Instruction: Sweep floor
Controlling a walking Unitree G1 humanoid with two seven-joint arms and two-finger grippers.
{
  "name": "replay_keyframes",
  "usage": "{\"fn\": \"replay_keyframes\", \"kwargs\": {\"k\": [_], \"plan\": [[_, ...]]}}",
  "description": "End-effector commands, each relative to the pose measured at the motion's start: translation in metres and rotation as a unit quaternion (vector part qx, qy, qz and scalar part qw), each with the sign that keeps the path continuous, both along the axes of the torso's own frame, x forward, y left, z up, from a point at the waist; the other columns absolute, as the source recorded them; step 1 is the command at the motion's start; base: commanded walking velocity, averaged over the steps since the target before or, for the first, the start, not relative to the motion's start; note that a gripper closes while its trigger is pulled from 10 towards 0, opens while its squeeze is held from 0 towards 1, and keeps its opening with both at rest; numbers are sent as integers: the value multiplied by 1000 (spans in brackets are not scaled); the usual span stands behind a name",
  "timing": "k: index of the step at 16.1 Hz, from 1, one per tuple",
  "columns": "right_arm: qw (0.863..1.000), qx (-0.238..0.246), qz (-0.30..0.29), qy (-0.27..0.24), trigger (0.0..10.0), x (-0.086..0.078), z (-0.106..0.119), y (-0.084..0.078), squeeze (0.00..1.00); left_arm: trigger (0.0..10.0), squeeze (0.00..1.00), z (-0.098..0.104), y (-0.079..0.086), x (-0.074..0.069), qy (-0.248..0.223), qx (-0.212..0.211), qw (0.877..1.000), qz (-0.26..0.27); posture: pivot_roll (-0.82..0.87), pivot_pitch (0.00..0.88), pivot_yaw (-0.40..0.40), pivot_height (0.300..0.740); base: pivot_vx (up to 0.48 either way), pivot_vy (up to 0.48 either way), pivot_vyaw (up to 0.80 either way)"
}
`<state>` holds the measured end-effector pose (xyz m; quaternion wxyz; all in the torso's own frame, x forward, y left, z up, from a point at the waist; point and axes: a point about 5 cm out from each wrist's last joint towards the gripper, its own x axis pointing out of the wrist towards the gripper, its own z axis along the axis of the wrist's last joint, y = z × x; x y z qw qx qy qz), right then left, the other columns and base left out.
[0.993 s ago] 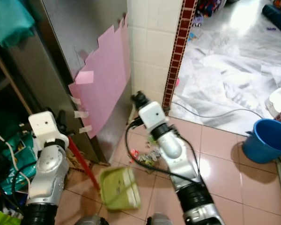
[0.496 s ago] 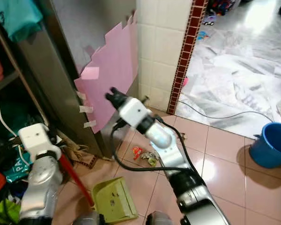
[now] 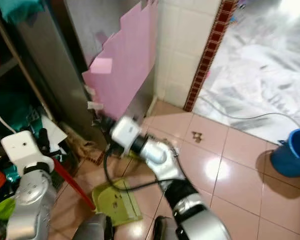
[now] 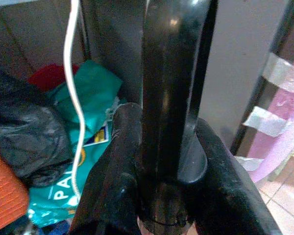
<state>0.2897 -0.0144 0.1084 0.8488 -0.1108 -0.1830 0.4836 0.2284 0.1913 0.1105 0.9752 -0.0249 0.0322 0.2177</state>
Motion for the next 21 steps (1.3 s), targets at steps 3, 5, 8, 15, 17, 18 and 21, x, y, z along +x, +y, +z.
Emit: {"fn": "replay_keyframes", "kwargs": {"k": [3,5,8,15,17,18,21], "plan": [[999,-11,36,-6,10000,-10,-10,-4,0,10000,0,5,4,-8,9,14,1000,3,235,225,11,740,0,0,0],[998,-13,56,11,10000,-13,-12,-11,0,10000,0,6,1,-5,9,11,1000,-3,220,217,14,740,0,0,0],[994,-39,103,20,10000,-17,-7,-25,0,10000,0,9,-4,2,7,5,1000,-17,198,209,22,740,0,0,0],[953,-168,238,86,10000,-53,3,-66,0,10000,0,9,-9,21,2,-6,999,-36,130,155,33,740,0,0,0],[945,-188,248,100,10000,-54,8,-75,0,10000,0,8,-10,23,1,-10,999,-37,115,143,34,740,0,0,0],[946,-186,245,104,10000,-53,12,-77,0,10000,0,8,-11,24,0,-11,999,-37,108,137,35,740,0,0,0],[965,-94,212,124,10000,-41,45,-82,0,10000,0,8,-11,30,-6,-9,999,-42,80,115,48,740,0,0,0]]}}
